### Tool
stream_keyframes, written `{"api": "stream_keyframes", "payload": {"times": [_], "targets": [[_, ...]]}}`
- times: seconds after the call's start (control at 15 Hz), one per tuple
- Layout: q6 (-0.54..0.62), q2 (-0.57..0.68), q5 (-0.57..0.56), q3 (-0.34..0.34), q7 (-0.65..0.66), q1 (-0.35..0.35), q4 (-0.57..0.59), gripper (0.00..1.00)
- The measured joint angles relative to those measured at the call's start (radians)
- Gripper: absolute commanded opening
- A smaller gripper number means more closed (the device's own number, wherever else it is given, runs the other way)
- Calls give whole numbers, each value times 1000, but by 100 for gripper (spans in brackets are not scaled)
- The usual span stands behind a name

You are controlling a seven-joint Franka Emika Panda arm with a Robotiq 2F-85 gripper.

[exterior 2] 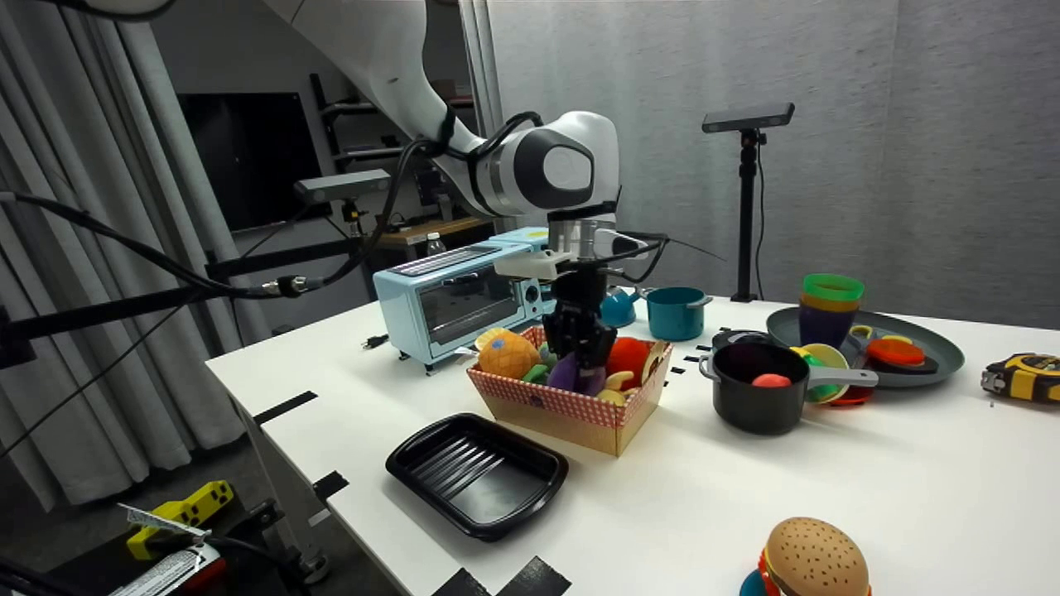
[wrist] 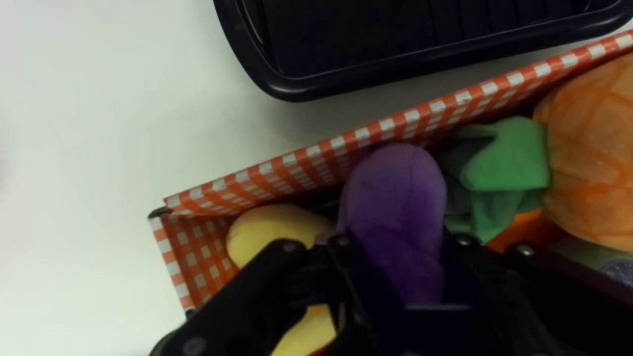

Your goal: Put the purple fruit on the black tray

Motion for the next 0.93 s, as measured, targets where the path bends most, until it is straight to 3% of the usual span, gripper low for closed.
{"api": "stream_keyframes", "payload": {"times": [0.4,0.93], "targets": [[0,-93,0,1,14,17,-43,6],[10,-278,-6,4,44,46,-230,6]]}}
